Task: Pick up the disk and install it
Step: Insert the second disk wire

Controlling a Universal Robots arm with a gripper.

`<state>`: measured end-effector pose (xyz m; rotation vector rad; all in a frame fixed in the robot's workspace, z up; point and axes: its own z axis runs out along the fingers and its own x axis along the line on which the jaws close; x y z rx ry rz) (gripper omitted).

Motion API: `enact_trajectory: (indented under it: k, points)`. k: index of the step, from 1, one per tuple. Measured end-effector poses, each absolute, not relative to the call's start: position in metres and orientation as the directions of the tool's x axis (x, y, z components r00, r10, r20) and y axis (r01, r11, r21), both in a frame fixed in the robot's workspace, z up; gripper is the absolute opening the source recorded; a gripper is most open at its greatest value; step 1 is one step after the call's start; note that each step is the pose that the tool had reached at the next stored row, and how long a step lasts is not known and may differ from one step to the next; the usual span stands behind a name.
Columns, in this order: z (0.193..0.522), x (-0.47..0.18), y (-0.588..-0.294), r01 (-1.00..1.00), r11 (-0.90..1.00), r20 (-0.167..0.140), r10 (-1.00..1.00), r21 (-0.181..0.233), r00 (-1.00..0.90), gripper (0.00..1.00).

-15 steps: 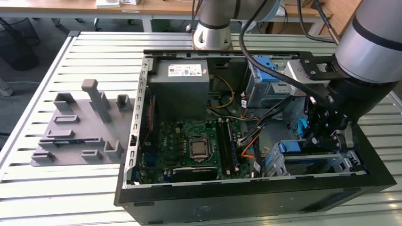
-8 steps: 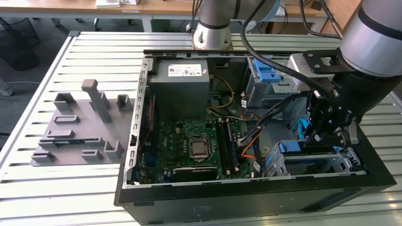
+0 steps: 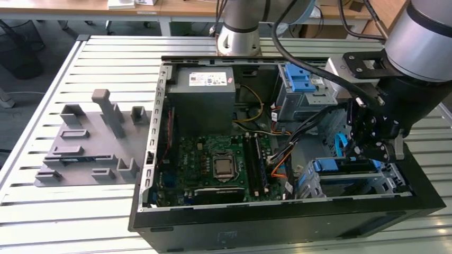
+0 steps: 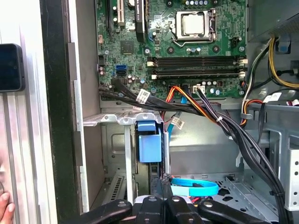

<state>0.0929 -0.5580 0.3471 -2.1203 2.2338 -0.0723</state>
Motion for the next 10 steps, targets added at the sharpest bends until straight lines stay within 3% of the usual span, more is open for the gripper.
enact_trajectory:
  k: [10]
  points:
    - [0.3473,0.0928,-0.5580,-0.996,0.052,-0.012,-0.999,-0.076,-0.052,0.11]
